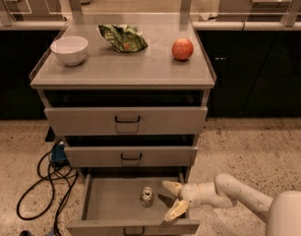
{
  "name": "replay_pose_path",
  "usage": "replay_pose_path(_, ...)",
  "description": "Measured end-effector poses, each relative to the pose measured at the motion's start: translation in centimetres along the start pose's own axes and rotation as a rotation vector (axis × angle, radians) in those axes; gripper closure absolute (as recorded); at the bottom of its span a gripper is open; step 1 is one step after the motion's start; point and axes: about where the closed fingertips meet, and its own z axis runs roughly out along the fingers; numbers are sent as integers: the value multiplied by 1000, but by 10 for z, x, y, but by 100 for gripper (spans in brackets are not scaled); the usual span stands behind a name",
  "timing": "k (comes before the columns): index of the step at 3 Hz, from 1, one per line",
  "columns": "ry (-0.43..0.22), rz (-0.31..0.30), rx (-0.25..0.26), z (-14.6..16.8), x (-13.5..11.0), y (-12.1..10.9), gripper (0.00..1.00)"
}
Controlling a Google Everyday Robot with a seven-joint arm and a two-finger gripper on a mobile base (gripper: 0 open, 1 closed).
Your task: Pick 7up can from bottom drawer and place on counter
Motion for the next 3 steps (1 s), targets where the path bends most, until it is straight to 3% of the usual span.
replay_pose_path(1, 40, -159, 65, -4, -11, 18, 0)
replay_pose_path(2, 76, -364, 120, 21, -13, 53, 0)
replay_pose_path(3, 89, -364, 120, 46, -1, 70, 0)
